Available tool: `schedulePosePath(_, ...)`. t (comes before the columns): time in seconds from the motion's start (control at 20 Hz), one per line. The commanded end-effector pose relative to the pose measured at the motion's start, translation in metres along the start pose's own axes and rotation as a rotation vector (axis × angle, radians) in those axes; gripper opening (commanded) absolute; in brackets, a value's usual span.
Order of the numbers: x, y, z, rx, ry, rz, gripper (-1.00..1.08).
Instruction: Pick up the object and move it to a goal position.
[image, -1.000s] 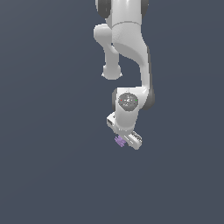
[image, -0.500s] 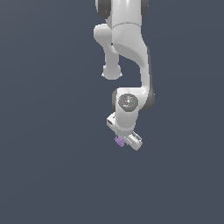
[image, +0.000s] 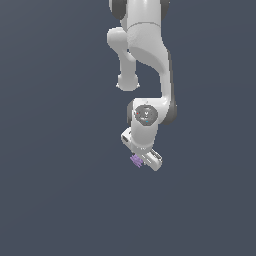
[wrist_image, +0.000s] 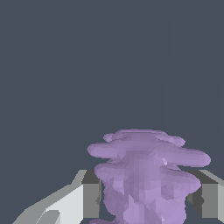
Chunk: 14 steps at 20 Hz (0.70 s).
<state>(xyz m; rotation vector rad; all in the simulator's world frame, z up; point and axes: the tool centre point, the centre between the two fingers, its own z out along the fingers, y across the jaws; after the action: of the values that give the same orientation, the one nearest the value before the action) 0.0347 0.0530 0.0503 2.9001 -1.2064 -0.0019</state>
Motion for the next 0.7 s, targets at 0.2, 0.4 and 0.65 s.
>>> schedulePosePath(0.2,0.005,0.006,-0.035,0.001,0.001,0.000,-1.00)
schedulePosePath(0.4,0.009,0.012,-0.071,0.001,0.000,0.001,-1.00)
schedulePosePath(0.65,0.017,0.021,-0.127,0.001,0.000,0.001,-1.00)
